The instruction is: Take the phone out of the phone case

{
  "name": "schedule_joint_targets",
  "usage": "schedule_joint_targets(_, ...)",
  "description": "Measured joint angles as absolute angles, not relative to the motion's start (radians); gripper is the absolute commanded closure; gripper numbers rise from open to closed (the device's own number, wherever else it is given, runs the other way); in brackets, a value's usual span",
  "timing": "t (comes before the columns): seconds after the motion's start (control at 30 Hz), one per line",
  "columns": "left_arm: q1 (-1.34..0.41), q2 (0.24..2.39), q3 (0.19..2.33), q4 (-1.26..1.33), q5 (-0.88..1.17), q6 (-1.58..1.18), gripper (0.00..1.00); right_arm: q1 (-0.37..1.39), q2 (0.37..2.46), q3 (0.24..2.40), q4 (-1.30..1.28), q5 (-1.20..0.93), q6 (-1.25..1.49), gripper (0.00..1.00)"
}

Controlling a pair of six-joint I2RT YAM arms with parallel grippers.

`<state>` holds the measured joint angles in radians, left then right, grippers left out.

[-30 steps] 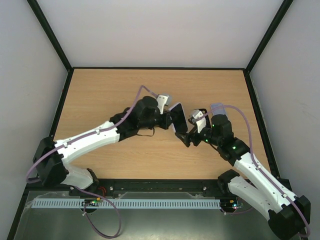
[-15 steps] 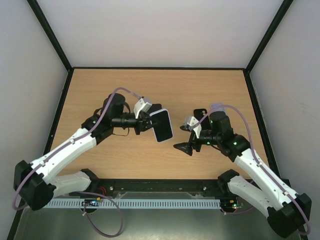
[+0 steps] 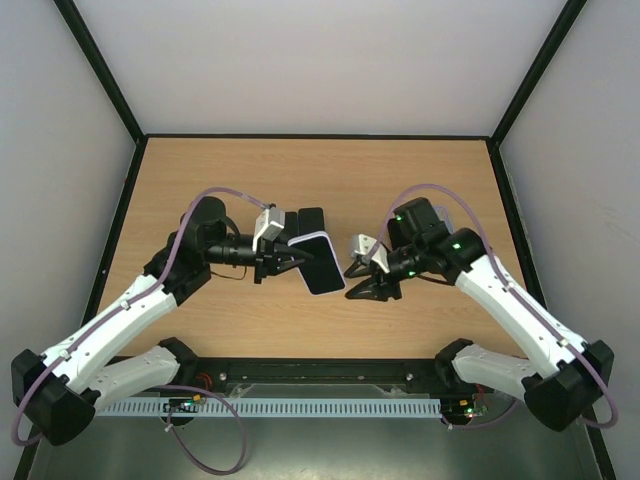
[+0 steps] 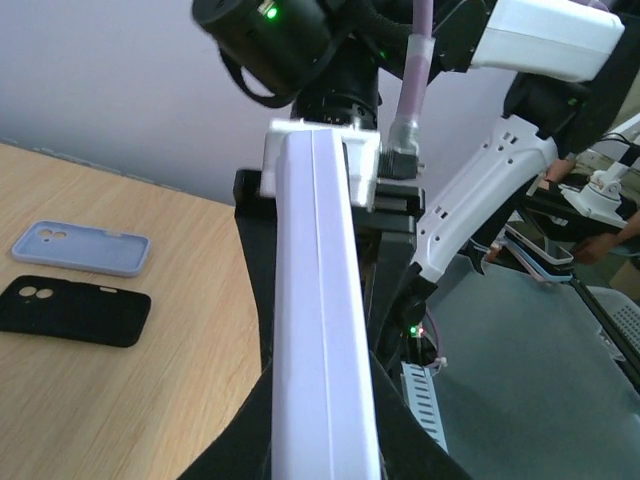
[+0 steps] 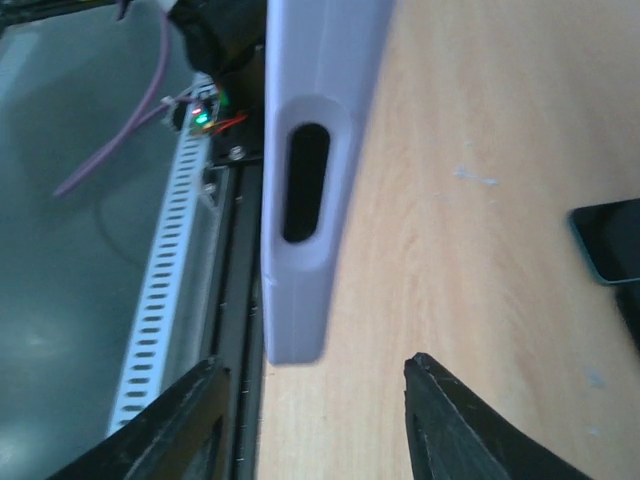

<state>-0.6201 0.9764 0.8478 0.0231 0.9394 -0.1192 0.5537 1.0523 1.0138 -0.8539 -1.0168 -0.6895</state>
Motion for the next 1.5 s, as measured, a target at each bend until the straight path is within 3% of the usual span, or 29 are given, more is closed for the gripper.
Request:
schedule_joint_targets(0.27, -0.638, 0.977, 0.836, 0.024, 0.97, -0.107, 0.97, 0.677, 1.117, 1.03, -0.934, -1.017, -0.743, 0.63)
schedule_joint_targets(0.53, -0.658, 0.98, 0.836, 0.015, 0.994, -0.079, 0.97, 0.688, 1.101, 1.031, -0.958, -1.011, -0.783, 0.78)
schedule_joint_targets(1.03, -0.663, 1.016, 0.836, 0.018, 1.056, -0.095, 0.97, 0.689, 1.057, 1.035, -0.971, -0.971, -0.847, 0.86)
schedule_joint_targets(1.23, -0.662, 1.041, 0.832, 0.06, 1.085, -0.15, 0.97, 0.697, 1.039, 1.035, -0.976, -0.914, -0.872, 0.95)
schedule_joint_targets(1.5, -0.676, 1.045, 0.831, 0.1, 1.15, -0.199, 0.97, 0.7, 1.003, 1.023, -0.897, -0.804, -0.839, 0.98)
